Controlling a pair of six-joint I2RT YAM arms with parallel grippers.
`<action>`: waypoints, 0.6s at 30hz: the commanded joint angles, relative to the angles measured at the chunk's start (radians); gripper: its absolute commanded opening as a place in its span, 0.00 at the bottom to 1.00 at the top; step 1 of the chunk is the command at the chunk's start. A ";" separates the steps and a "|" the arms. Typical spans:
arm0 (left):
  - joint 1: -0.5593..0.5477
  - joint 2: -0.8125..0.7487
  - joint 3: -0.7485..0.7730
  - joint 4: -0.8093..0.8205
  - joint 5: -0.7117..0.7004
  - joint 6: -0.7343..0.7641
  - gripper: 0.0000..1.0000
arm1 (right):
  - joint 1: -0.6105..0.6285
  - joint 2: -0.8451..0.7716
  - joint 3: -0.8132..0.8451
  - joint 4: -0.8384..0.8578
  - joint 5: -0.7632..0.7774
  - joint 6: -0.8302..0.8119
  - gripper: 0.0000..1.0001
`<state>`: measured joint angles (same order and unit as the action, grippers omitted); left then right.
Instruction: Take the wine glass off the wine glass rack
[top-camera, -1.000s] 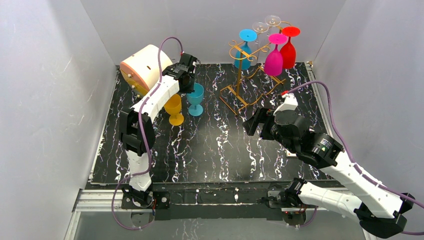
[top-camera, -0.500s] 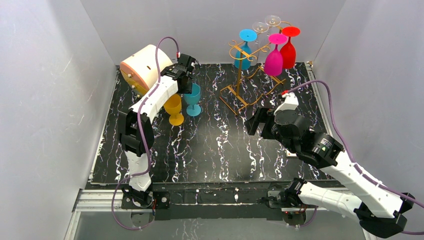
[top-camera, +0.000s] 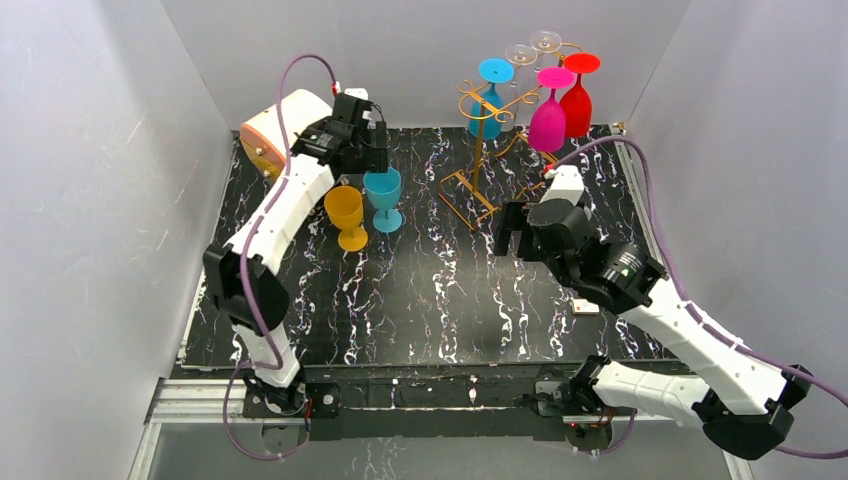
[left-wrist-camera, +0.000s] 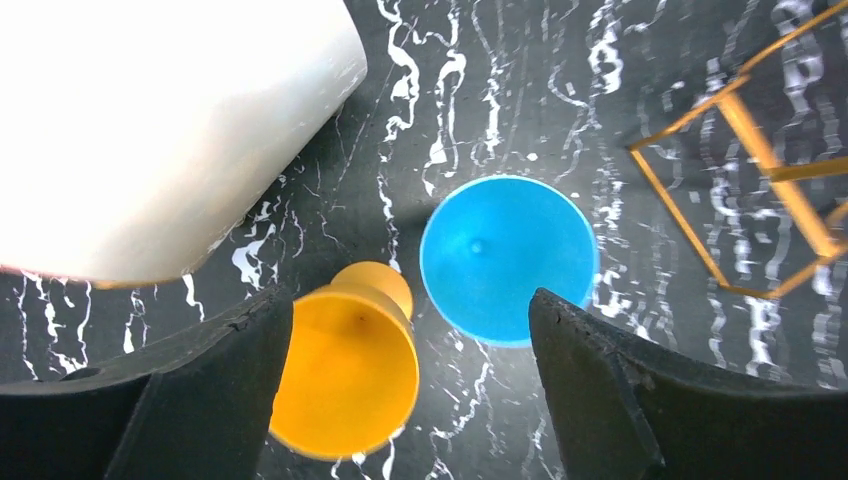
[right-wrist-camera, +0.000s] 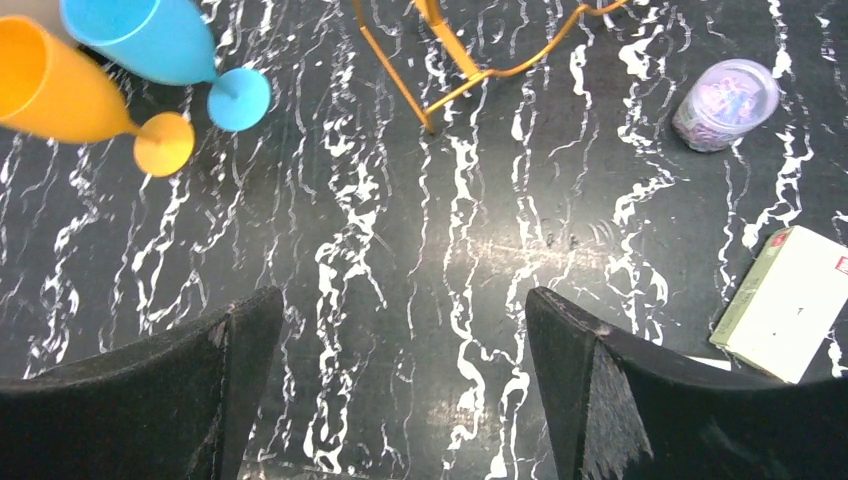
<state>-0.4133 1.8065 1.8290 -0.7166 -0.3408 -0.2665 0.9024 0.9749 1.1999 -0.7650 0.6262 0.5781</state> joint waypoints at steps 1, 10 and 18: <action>0.007 -0.184 -0.057 0.006 0.065 -0.058 0.88 | -0.168 0.020 0.018 0.015 -0.131 -0.061 0.99; 0.007 -0.530 -0.373 0.027 0.198 -0.173 0.98 | -0.716 0.070 0.022 0.052 -0.816 0.016 0.99; 0.008 -0.731 -0.503 -0.049 0.183 -0.226 0.99 | -0.991 0.163 0.133 0.118 -0.959 0.121 0.99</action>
<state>-0.4133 1.1423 1.3590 -0.7086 -0.1596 -0.4522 -0.0227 1.0863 1.2140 -0.7113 -0.2382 0.6376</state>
